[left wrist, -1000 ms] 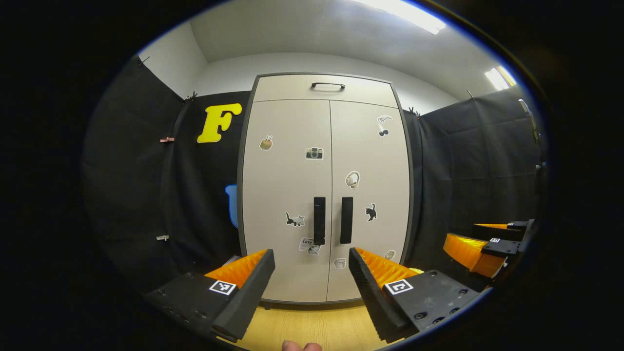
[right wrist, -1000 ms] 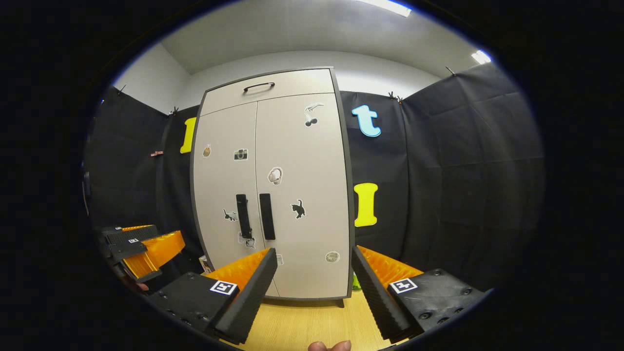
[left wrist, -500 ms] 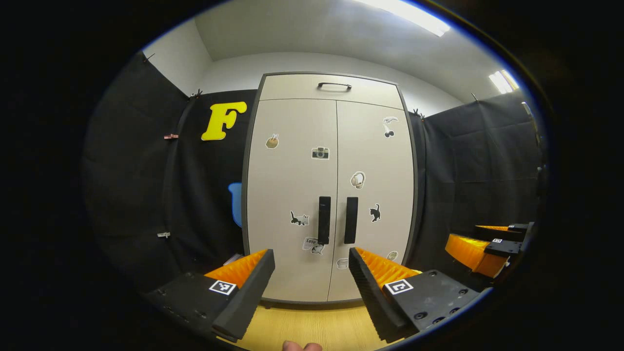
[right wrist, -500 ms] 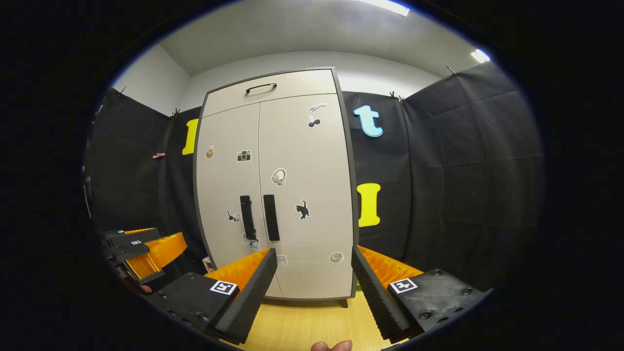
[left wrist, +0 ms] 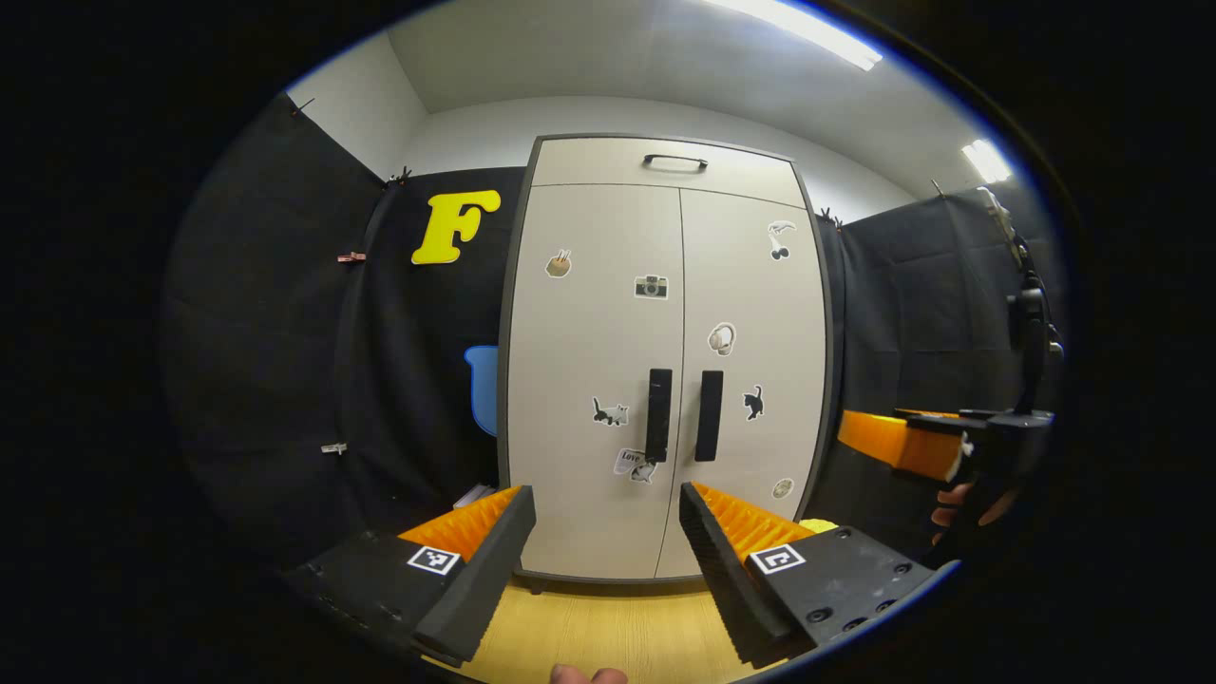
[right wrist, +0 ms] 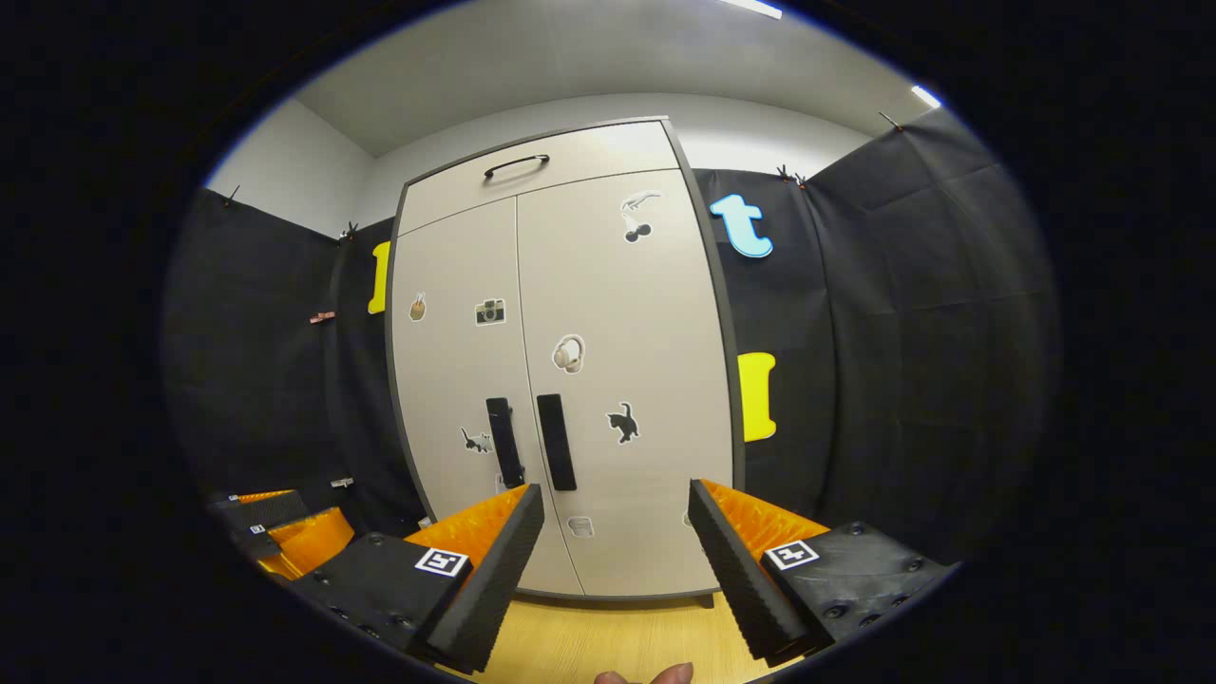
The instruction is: Open the right door of the double-door shoe cabinet with the right hand, and open the left door with the left hand.
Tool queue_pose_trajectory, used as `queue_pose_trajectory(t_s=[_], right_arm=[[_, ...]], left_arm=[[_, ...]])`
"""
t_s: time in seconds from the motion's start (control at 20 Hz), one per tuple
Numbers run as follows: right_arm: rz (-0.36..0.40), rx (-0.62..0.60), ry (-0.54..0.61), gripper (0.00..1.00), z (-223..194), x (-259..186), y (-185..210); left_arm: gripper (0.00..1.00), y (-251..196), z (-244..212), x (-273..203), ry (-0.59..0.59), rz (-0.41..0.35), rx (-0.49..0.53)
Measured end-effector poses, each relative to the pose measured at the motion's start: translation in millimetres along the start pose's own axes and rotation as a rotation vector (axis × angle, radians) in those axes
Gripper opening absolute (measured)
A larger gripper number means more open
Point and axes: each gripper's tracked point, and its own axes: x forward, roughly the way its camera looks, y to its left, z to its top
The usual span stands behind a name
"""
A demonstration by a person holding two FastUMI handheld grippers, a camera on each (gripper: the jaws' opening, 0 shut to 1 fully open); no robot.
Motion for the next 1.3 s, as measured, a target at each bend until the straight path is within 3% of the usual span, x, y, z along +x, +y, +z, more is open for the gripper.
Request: queue_pose_trajectory(t_s=[0.45,0.85,0.9,1.1,1.15,1.3], right_arm=[[0.029,-0.131,-0.066,0.98,-4,104,52],[0.017,-0.086,0.078,0.98,-54,185,66],[0.015,-0.087,0.103,0.87,-62,192,67],[-0.012,-0.08,0.122,0.58,-70,212,67],[-0.028,-0.088,0.117,0.58,-69,215,65],[-0.056,-0.059,0.131,0.42,-71,221,60]], left_arm=[[0.95,29,-14,-7,0.024,0.05,-0.001],[0.95,42,-26,-5,0.054,0.072,-0.024],[0.95,44,-28,-6,0.059,0.075,-0.026],[0.95,52,-32,-7,0.068,0.093,-0.035],[0.95,54,-32,-8,0.069,0.096,-0.037],[0.95,58,-33,-10,0.067,0.106,-0.036]])
